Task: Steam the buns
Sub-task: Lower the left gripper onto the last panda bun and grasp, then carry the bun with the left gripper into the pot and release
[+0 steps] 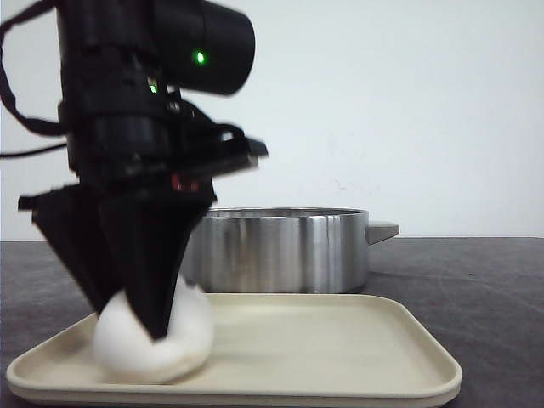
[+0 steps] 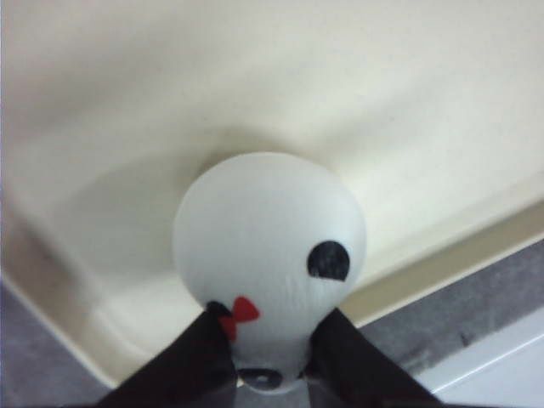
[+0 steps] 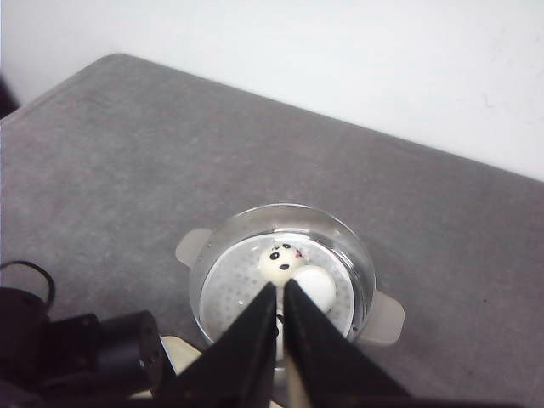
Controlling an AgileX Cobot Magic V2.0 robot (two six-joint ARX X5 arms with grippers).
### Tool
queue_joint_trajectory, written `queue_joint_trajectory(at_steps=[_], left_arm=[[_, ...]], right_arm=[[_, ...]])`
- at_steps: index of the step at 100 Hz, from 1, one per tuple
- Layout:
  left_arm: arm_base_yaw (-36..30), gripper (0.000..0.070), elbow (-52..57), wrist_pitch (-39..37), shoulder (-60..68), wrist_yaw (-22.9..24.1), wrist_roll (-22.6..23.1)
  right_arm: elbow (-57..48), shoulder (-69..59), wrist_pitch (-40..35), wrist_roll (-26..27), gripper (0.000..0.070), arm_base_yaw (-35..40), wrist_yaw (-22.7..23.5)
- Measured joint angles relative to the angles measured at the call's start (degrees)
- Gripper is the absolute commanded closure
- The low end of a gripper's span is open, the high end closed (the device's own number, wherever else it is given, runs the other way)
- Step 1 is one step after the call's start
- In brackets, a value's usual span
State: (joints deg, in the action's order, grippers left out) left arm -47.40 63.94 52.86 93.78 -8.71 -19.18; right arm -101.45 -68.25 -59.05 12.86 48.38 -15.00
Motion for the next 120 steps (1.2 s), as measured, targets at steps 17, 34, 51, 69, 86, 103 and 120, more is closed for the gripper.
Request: queue_joint_trajectory(at_steps=[17,34,51,69,86,103,120], left_arm=[[-0.48,0.0700,9.31,-4.07,-8.98,6.97,0.70],[2.49,0.0700,17.20,-9.60,-11.10,14.71,5.53],[7.39,0.0700,17.51,-9.94,-3.52,14.97,9.14],[11.08,0.0700,17.31,-12.20,3.56,14.97,10.05],[12.26,0.0700,17.31,-13.70,8.35,14.97,10.32],[12.31,0.0651,17.31,-17.20,9.44,14.95,10.67],[12.35,0.0250,17.31,-17.14,10.01,14.95,10.67]], right_arm=[[0.00,0.02,-0.15,0.02,0.0694,0.00,0.00],[0.00,0.02,-0.15,0.02,0.0694,0.00,0.00],[0.02,0.02,-0.15,0.02,0.0694,0.00,0.00],[0.02,0.02,-0.17,0.00,0.0694,0.00,0.07],[0.02,0.02,-0.31,0.00,0.0694,0.00,0.20],[0.02,0.02,-0.72,0.00,0.0694,0.00,0.17],[0.02,0.02,-1.03,0.00,0.0694,0.00,0.17]])
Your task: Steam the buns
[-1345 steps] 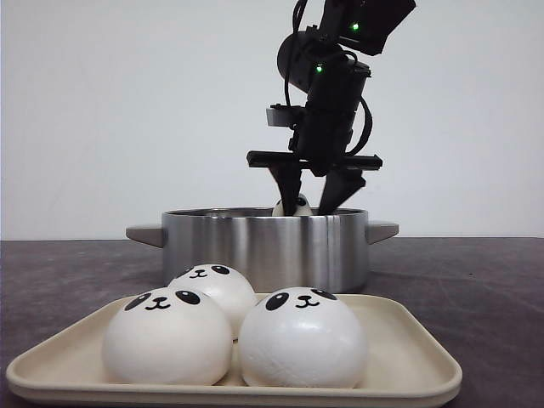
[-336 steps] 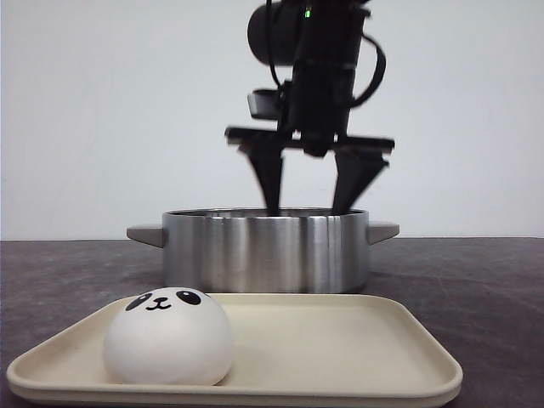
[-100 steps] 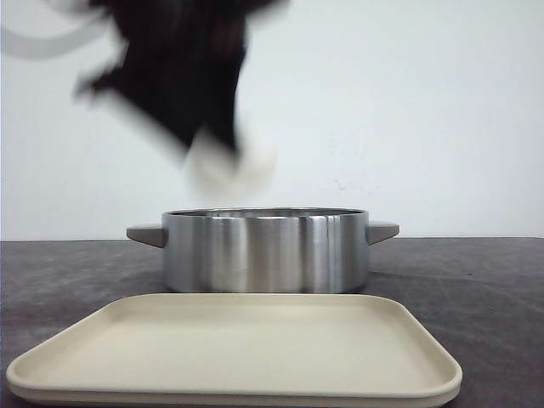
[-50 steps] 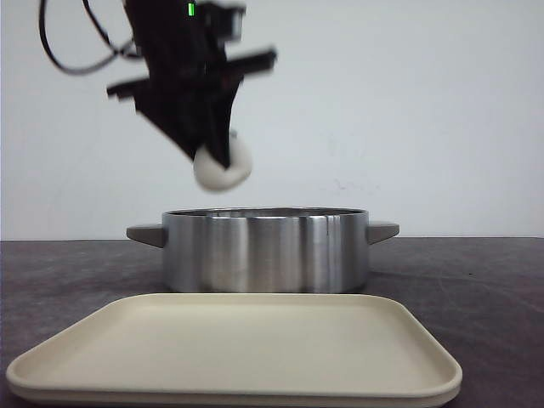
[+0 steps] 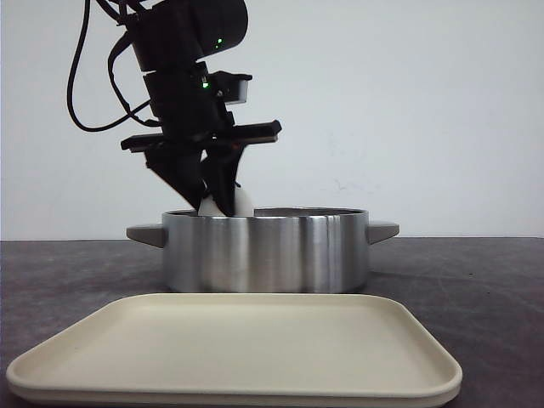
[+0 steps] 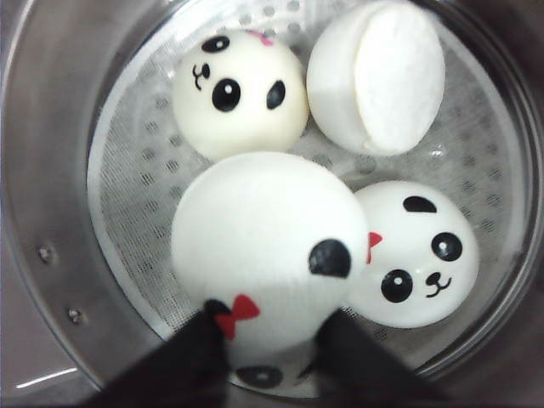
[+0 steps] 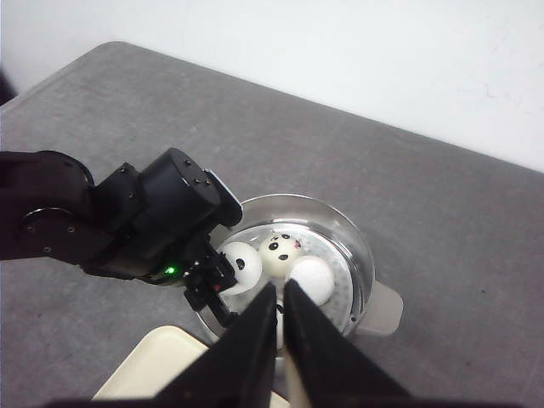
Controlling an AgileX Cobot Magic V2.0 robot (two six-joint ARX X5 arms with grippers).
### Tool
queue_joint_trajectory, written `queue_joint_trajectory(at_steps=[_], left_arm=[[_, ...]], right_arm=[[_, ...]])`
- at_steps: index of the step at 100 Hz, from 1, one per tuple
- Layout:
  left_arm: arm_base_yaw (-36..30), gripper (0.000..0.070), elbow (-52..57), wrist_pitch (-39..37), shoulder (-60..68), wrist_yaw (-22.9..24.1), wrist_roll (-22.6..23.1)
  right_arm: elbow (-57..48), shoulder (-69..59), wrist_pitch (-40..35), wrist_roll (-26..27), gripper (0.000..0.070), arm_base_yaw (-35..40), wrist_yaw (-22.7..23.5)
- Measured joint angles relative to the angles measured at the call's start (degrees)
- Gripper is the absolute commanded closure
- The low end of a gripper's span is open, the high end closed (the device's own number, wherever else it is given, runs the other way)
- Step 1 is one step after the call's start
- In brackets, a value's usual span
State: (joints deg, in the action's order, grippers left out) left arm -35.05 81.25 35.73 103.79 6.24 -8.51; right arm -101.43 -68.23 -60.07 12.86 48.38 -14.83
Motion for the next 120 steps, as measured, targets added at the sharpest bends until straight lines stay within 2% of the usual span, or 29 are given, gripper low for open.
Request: queue_joint_trajectory(at_steps=[2,7,38,50,54,74,81,94,105,120], left_arm=[[0.02,0.0209,0.00,0.11,0.09,0.00,0.00],[0.07,0.0174,0.00,0.31,0.20,0.00,0.02],[0.15,0.0186,0.92,4.57,0.20,0.04,0.15],[0.17,0.0204,3.19,6.14,-0.74,1.46,-0.37],[0.24,0.0239,3.19,6.25,-2.16,1.62,-1.16],[0.15,0.0599,3.17,7.10,-18.05,1.81,-3.67],[-0.07,0.0689,3.02,7.43,-24.76,1.88,-4.07],[-0.24,0.0700,0.11,8.87,-36.33,1.90,-4.44],[-0.35,0.0700,-5.29,10.80,-45.57,1.99,-5.11],[-0.61,0.0700,-15.67,8.90,-58.42,2.45,-7.69]], right_arm=[[0.00,0.00,0.00,0.00,0.0694,0.00,0.00],[0.00,0.00,0.00,0.00,0.0694,0.00,0.00],[0.00,0.00,-0.02,-0.02,0.0694,0.00,-0.09],[0.17,0.02,-0.22,-0.72,0.0694,-0.02,-0.44],[0.61,0.11,-0.20,-1.03,0.0694,-0.02,-0.87],[5.60,0.28,0.00,-1.53,0.0694,-0.02,-4.20],[8.41,0.35,1.57,-1.55,0.0694,-0.02,-4.52],[15.45,1.07,8.90,-1.57,0.0694,0.50,-4.52],[22.82,2.60,17.99,-1.60,0.0694,2.08,-4.48],[32.41,3.54,32.20,-1.62,0.0694,4.22,-4.52]])
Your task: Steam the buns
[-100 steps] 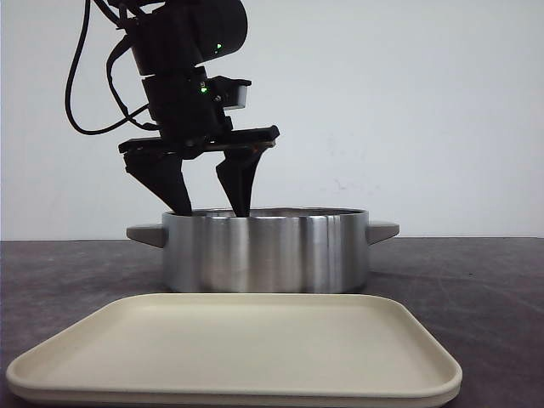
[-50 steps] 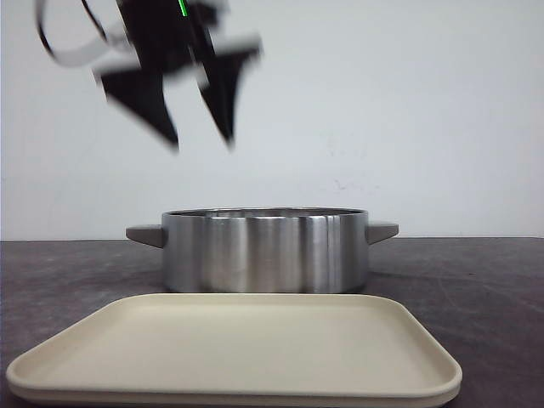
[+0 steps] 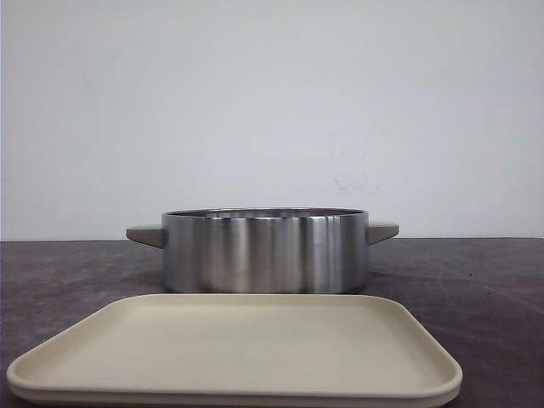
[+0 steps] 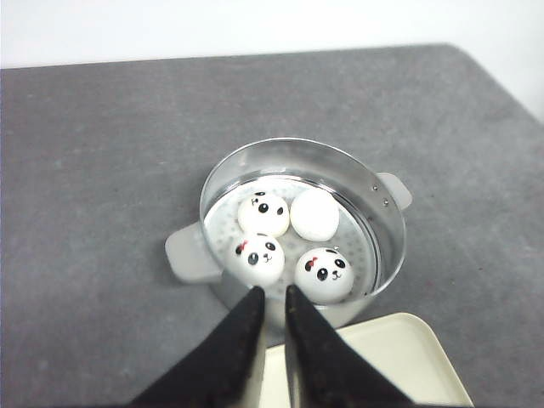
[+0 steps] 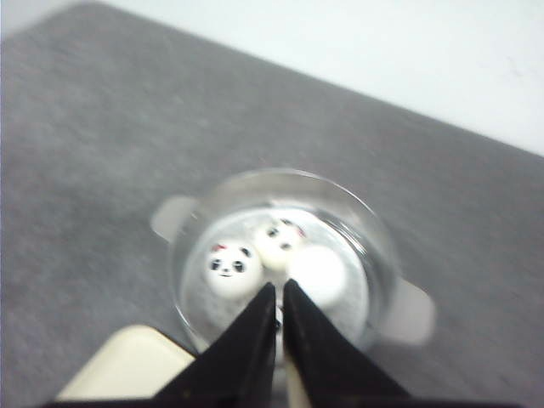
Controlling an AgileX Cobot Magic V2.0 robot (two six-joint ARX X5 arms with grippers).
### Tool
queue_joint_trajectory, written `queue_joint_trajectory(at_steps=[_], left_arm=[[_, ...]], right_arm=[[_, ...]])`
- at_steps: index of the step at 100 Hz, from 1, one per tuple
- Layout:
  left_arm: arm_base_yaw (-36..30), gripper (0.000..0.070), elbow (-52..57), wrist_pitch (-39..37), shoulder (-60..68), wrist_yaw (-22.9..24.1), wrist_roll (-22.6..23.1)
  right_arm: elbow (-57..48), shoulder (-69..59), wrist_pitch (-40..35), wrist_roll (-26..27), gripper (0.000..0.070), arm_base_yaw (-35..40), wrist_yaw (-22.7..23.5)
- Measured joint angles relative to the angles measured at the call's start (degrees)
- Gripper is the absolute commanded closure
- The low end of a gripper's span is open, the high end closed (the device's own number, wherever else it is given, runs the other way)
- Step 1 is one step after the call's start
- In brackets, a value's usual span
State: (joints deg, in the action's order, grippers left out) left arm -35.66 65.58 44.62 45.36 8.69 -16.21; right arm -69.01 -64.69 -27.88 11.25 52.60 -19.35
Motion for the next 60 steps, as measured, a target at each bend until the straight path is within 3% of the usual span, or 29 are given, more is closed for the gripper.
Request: queue_joint_trajectory(at_steps=[19,60], left_arm=[[-0.02,0.0700,-9.94,-1.77,-12.92,2.12,-3.13],[-0.02,0.0700,-10.21,1.09,-18.45,3.19,-4.15]], right_arm=[[10.84,0.11,19.91,-0.52,0.0694,3.96,-0.11],[10.84,0.33,24.04,-0.57,0.0694,5.22,-0.07]])
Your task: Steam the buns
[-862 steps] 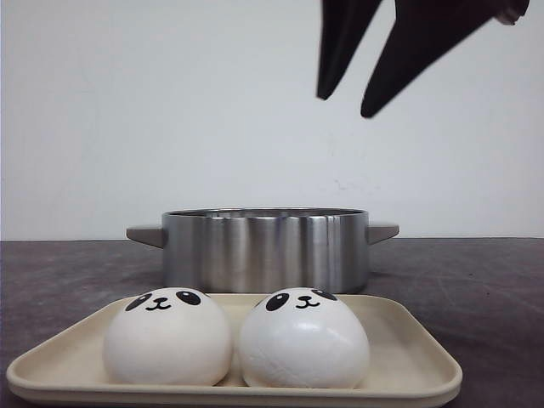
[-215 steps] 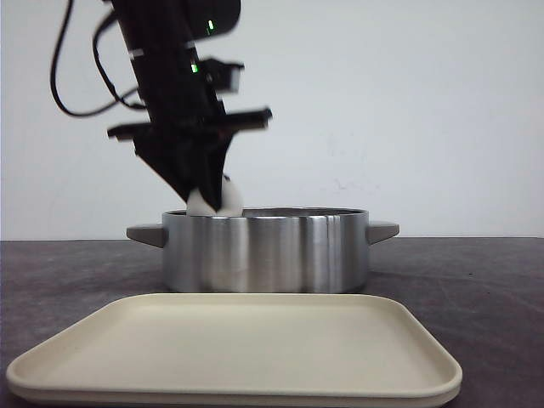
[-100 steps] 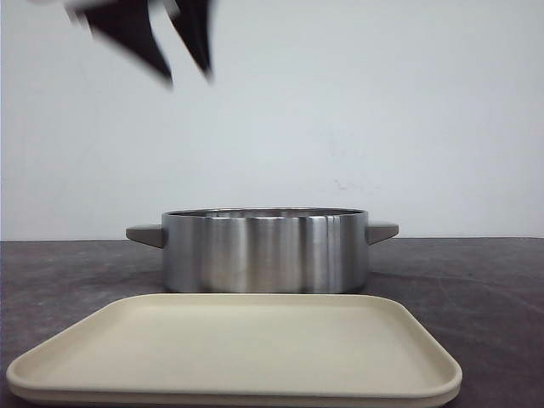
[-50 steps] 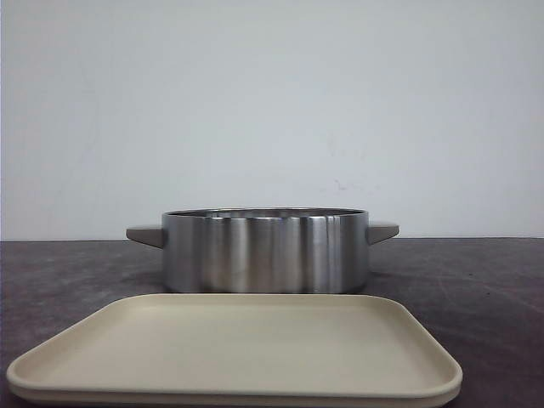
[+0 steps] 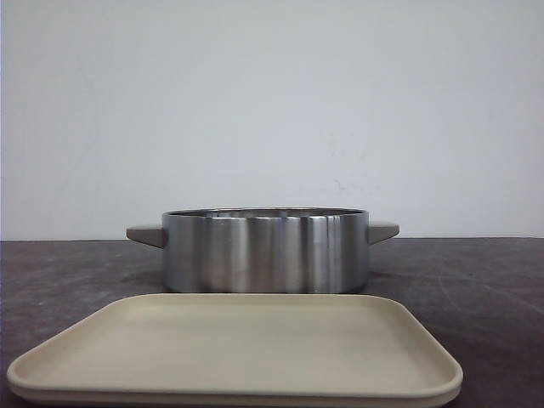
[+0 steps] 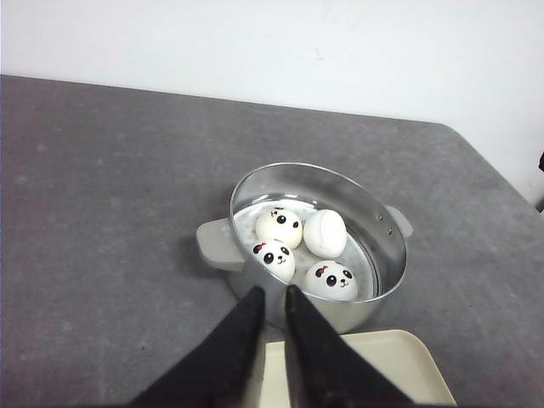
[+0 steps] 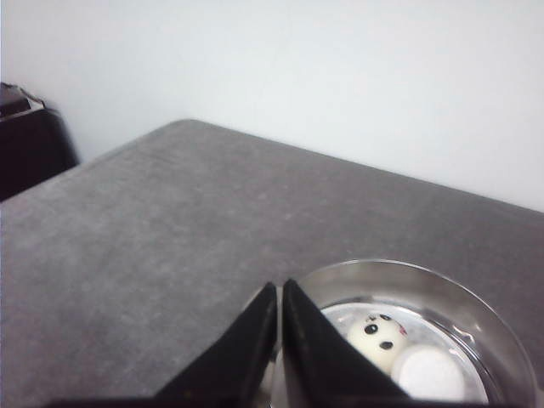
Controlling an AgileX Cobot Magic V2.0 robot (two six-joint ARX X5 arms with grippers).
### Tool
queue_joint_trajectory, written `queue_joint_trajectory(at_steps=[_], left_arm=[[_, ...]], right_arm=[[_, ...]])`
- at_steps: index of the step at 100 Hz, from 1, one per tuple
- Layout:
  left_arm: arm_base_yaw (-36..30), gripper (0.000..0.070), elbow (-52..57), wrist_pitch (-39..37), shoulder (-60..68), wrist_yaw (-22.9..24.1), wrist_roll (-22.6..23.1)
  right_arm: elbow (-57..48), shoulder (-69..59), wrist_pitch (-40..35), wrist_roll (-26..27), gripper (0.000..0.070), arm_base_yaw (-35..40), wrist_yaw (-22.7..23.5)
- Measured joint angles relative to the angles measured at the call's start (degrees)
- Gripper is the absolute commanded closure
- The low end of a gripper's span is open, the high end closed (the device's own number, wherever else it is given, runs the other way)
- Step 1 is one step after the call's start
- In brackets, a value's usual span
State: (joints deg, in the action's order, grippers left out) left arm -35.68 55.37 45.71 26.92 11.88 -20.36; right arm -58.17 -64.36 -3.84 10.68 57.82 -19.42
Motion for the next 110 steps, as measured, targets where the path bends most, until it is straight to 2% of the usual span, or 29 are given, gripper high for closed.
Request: queue_joint_trajectory(at_steps=[56,66,77,84,98,110], left_arm=[[0.00,0.0700,0.00,0.00,0.00,0.00,0.00],[0.00,0.0700,0.00,0.00,0.00,0.00,0.00],[0.00,0.0700,0.00,-0.02,0.00,0.00,0.00],[0.00,0.0700,0.00,-0.02,0.00,0.00,0.00],[0.00,0.0700,0.00,0.00,0.00,0.00,0.00],[0.00,0.0700,0.00,0.00,0.00,0.00,0.00]], right_arm=[[0.00,0.26,-0.22,0.00,0.0694,-0.17,-0.04],[0.92,3.13,-3.17,0.00,0.0694,-1.53,-3.06],[7.76,11.28,-0.15,-0.24,0.0694,-6.12,-4.74],[14.71,17.49,4.37,-0.37,0.0694,-10.38,-2.08],[31.58,31.08,10.75,-1.05,0.0694,-20.15,7.89],[43.32,43.08,10.45,-3.13,0.0694,-29.44,9.84]])
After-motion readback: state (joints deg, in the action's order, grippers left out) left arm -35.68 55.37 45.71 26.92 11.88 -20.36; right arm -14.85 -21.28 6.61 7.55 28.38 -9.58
